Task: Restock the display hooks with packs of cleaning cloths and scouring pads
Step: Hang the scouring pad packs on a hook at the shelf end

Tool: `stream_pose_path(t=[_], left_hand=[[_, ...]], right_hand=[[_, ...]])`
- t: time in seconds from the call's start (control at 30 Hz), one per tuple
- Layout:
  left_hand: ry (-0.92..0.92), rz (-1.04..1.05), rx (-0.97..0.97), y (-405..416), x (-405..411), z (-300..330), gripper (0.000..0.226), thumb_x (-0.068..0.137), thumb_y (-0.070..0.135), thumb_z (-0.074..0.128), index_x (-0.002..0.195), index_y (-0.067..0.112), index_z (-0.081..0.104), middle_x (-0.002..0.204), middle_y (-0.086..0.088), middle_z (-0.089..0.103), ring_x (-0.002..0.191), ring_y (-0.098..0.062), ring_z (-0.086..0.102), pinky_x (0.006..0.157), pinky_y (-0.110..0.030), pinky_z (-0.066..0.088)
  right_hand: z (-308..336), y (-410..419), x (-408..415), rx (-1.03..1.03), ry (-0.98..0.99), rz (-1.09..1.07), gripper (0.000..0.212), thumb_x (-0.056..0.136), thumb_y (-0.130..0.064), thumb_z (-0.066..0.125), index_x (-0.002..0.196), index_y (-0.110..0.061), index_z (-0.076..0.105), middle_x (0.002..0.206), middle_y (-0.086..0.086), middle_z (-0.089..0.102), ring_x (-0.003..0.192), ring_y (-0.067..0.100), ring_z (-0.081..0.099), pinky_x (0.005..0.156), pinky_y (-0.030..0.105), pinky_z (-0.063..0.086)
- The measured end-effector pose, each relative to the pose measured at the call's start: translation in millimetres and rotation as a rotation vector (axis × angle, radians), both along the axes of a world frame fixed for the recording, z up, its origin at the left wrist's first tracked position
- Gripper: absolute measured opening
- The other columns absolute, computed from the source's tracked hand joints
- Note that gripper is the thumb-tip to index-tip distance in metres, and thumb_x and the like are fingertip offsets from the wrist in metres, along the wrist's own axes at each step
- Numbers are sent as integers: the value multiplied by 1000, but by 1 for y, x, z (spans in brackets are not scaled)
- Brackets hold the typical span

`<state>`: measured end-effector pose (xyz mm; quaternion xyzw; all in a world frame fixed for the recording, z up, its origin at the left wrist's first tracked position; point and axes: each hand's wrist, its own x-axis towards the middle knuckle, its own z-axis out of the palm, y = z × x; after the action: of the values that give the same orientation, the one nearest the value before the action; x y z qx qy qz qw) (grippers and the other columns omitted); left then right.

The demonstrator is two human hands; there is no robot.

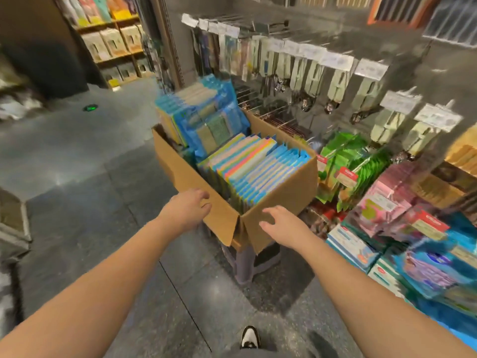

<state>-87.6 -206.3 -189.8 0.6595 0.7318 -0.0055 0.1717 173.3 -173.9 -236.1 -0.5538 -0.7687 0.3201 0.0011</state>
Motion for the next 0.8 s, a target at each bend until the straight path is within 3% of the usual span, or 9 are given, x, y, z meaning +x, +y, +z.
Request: stream_pose_path(t=[0.13, 0.3, 0.4, 0.5, 0.63, 0.73, 0.8], left_hand=[[-57, 30, 20, 78, -37, 11, 40, 104, 33, 48, 139, 17, 55, 138, -7, 56, 125, -27, 54, 103, -40, 45], [-141, 44, 55, 191, -87, 7, 44, 103, 31, 51, 142, 12, 51, 143, -10, 52, 129, -28, 52, 104, -36, 41], [-206, 55, 89, 265, -115, -3, 41, 100, 24, 52, 137, 6, 54, 140, -15, 53, 130, -31, 51, 105, -36, 39], [-230, 19, 94, 339, -141, -16, 35, 93, 20, 55, 124, 5, 58, 124, -20, 55, 120, -37, 54, 98, -41, 43], [-198, -34, 40, 411, -161, -36, 47, 92, 23, 56, 135, 3, 52, 135, -21, 47, 128, -39, 46, 105, -48, 42], [-168, -39, 35, 446, -167, -53, 55, 90, 27, 58, 138, 4, 45, 140, -18, 42, 134, -37, 38, 110, -49, 37], [-174, -41, 40, 462, -169, -63, 60, 88, 28, 61, 139, 4, 41, 141, -18, 42, 134, -38, 37, 110, -49, 36]], right_hand=[[6, 78, -43, -45, 59, -53, 48, 100, -37, 52, 145, -19, 46, 149, 3, 44, 136, 19, 44, 108, 31, 34], [1, 169, -103, -64, 208, -194, 46, 100, -30, 54, 142, -13, 50, 143, 3, 52, 127, 19, 52, 101, 29, 41], [-7, 223, -146, -74, 285, -301, 39, 99, -31, 55, 135, -16, 55, 130, 0, 58, 110, 17, 59, 89, 27, 44], [-18, 275, -188, -136, 330, -430, 40, 99, -39, 53, 135, -22, 54, 121, -6, 53, 92, 14, 58, 78, 28, 49], [-36, 333, -239, -245, 402, -644, 41, 99, -38, 53, 134, -15, 56, 126, 4, 60, 113, 21, 59, 95, 38, 48], [-44, 374, -274, -347, 488, -810, 42, 100, -30, 53, 134, -6, 56, 110, 21, 62, 90, 22, 58, 72, 34, 49], [-52, 394, -290, -429, 555, -909, 47, 100, -30, 53, 142, -10, 48, 89, 8, 55, 73, 15, 51, 62, 25, 42]])
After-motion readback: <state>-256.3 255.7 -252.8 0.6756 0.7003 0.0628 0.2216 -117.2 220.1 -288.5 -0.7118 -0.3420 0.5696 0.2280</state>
